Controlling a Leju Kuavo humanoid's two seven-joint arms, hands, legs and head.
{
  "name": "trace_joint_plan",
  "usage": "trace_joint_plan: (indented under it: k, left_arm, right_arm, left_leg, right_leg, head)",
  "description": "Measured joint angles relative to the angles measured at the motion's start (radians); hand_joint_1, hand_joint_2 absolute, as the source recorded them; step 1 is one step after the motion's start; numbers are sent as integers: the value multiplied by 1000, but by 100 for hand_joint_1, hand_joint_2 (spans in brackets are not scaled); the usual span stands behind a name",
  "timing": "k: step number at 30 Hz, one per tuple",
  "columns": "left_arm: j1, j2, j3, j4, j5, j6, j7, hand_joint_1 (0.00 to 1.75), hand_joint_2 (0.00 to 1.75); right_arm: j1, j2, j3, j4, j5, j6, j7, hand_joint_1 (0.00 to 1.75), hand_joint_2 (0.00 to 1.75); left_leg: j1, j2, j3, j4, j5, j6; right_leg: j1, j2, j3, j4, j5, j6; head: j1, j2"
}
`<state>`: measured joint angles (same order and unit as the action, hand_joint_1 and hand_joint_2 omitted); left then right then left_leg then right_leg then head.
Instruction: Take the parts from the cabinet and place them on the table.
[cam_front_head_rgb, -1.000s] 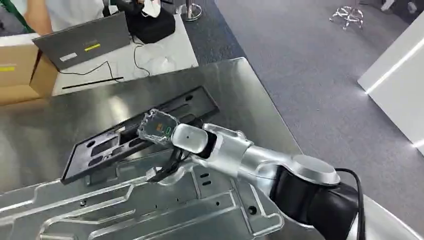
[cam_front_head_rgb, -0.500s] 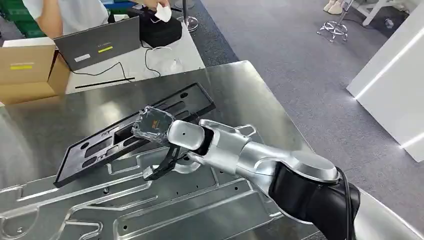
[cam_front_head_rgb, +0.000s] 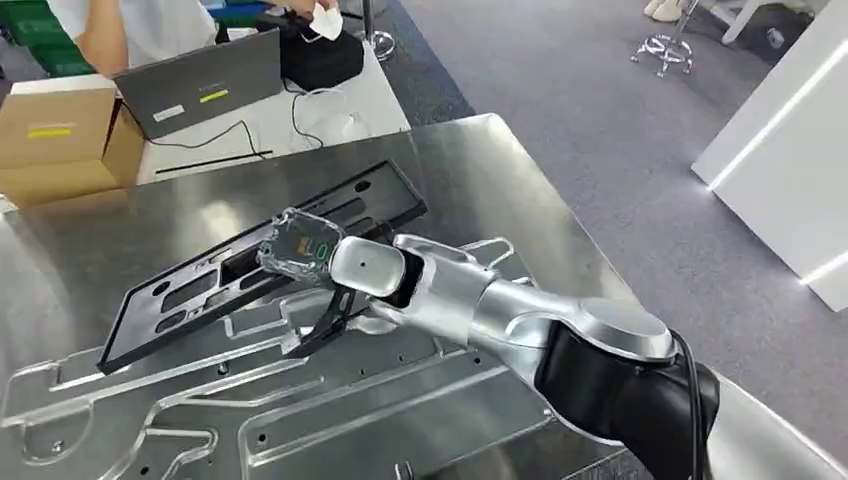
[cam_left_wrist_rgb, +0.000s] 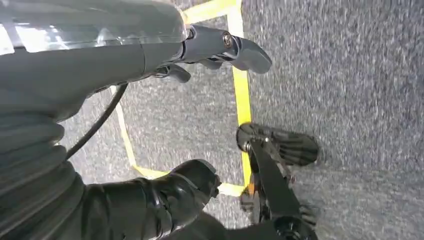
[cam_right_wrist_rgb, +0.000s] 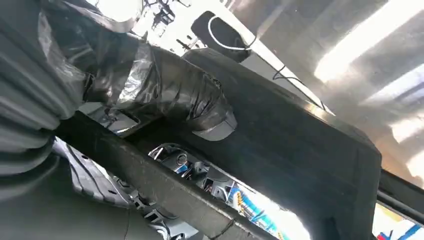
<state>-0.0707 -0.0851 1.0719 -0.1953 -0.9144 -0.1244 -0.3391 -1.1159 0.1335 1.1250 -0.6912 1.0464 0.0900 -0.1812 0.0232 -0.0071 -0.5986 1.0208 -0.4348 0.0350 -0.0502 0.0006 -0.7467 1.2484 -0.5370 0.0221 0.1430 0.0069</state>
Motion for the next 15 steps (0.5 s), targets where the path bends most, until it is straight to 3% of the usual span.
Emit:
trace_joint_plan:
  k: [1,2,3,5,6,7,8,10,11,12,13,15]
  left_arm:
    - [-1,0,0,0,0,0,0,0,175]
    - [-3,0,0,0,-1,0,1,0,175]
    - [-4,1,0,0,-1,0,1,0,175]
    - [-6,1,0,0,-5,0,1,0,175]
    - [-7,1,0,0,-6,0,1,0,175]
    - [-8,-3,0,0,-6,1,1,0,175]
    - [-9,-2,0,0,-6,2,2,0,175]
    - [-11,-2,0,0,-7,11,8,0,175]
    - [-9,-1,0,0,-7,15,10,0,175]
    - [-10,0,0,0,-7,16,11,0,175]
    - [-9,0,0,0,-8,17,12,0,175]
    - [-10,0,0,0,-9,17,13,0,175]
  right_arm:
    - [2,-1,0,0,0,0,0,175,175]
    - [4,-2,0,0,0,0,0,175,175]
    - [5,-2,0,0,0,0,0,175,175]
    - [3,-3,0,0,0,0,0,175,175]
    - [1,-2,0,0,0,0,-1,175,175]
    - [-1,-2,0,0,0,0,-1,175,175]
    - [-2,-2,0,0,0,0,-1,175,175]
    - [-3,-3,0,0,0,0,-1,175,175]
    - [-2,-3,0,0,0,0,-1,175,175]
    - [-2,-3,0,0,0,0,-2,175,175]
    - [-3,-2,0,0,0,0,-2,175,175]
    - [-3,-2,0,0,0,0,-2,175,175]
  left_leg:
    - [-5,2,-5,1,3,1]
    - [-10,3,-9,1,5,1]
    - [-14,4,-14,3,7,-1]
    - [-20,4,-18,6,11,-4]
    - [-20,4,-19,7,12,-6]
    - [-26,4,-24,7,16,-14]
    - [-20,5,-23,5,22,-22]
    - [-14,6,-25,1,32,-37]
    - [-19,5,-28,-3,37,-46]
    - [-13,4,-36,11,12,-51]
    - [-12,5,-48,42,-33,-58]
    - [-8,4,-90,181,-133,-70]
  right_leg:
    - [6,0,-23,72,-29,-7]
    - [11,0,-23,96,-31,-14]
    - [16,0,4,68,-11,-26]
    - [30,0,104,-79,48,-54]
    - [40,0,161,-170,59,-73]
    - [45,-4,179,-202,45,-77]
    - [49,-4,174,-203,60,-67]
    - [56,-1,170,-209,64,-66]
    - [50,-2,170,-222,76,-67]
    - [41,-7,168,-237,90,-59]
    - [41,-5,162,-243,101,-68]
    - [42,-6,141,-241,114,-71]
  head:
    - [0,0]
    - [0,0]
    - [0,0]
    - [0,0]
    - [0,0]
    - [-1,0]
    - [0,0]
    - [0,0]
    - [0,0]
    - [0,0]
    - [-1,0]
    - [-1,0]
